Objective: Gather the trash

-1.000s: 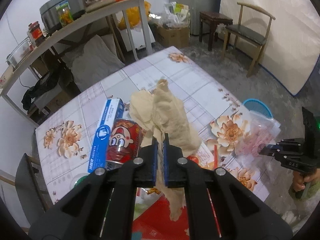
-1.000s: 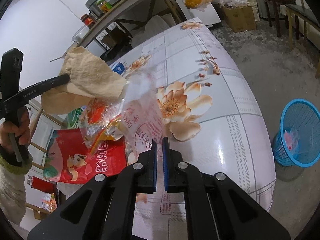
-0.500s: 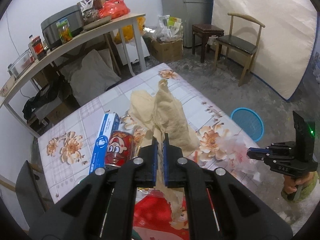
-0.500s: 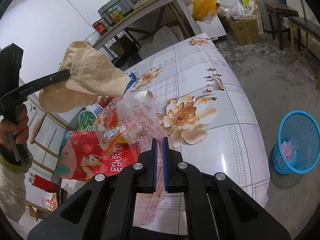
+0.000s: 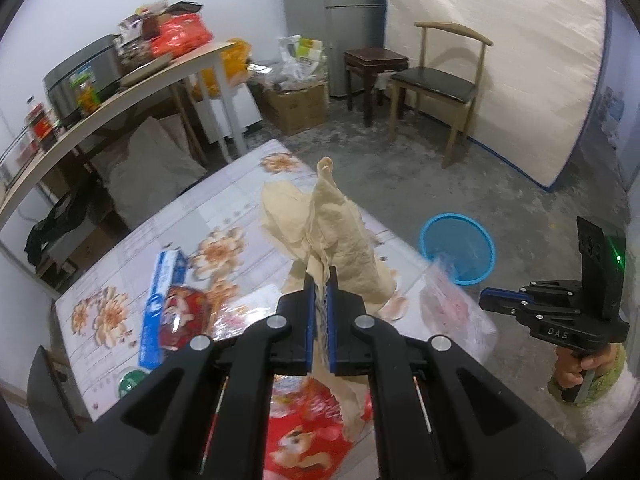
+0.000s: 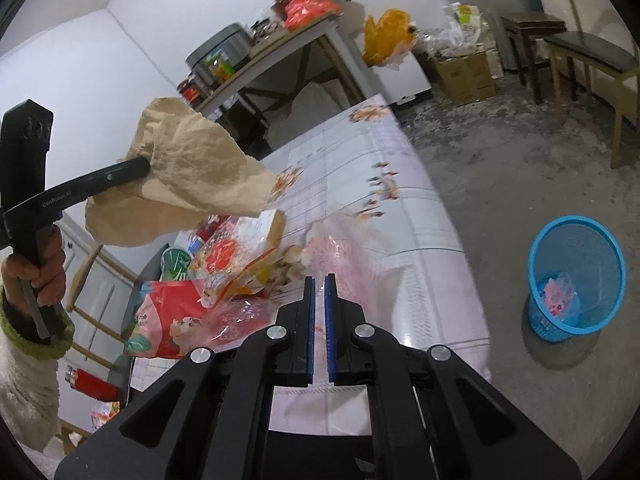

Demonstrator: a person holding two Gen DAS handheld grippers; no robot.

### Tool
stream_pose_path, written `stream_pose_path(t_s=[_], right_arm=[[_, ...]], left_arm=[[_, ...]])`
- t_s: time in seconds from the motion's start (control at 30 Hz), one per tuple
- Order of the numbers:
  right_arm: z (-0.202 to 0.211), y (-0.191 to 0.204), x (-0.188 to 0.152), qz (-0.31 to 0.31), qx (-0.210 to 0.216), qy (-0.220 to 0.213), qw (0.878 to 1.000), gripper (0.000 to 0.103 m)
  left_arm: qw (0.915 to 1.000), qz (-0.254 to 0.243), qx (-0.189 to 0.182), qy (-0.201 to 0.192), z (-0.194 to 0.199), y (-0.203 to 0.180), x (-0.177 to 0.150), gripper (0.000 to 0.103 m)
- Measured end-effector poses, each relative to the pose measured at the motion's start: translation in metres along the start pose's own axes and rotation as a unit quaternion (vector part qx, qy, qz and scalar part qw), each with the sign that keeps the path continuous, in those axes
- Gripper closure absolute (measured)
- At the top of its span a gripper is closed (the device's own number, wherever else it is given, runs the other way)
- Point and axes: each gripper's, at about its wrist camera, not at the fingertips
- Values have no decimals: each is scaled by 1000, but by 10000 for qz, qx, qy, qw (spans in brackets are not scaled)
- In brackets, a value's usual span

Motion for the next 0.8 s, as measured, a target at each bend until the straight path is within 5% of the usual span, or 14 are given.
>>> stream_pose_path(t_s=[0.4,0.43,0.47,0.53,0.8], right_arm=[[13,-77,-11,-870,359,-37,9956,97],[7,-83,-10,-902,384,41,9952,89],[-8,-92,-10,-886,329,206,9953,72],[-29,-105,-14,-934,120,368,9949,58],[-44,-118,-26,-1199,226,324,9920,55]], left_arm=[[9973,-509,-488,212,-35,-67,29,99],[9971,-515,-508,256,-39,-68,28,99],[9969,-509,-518,287,-42,-69,27,99],[9968,-459,-542,368,-47,-66,26,99],[9973,-194,-420,578,-57,-40,16,99]])
Point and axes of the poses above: each gripper's, at about its wrist camera, not at the fingertips, and z roughly against the way its jaws point, y to its left, x to its top, and after that the axes turned 6 degrees about x, right-handed
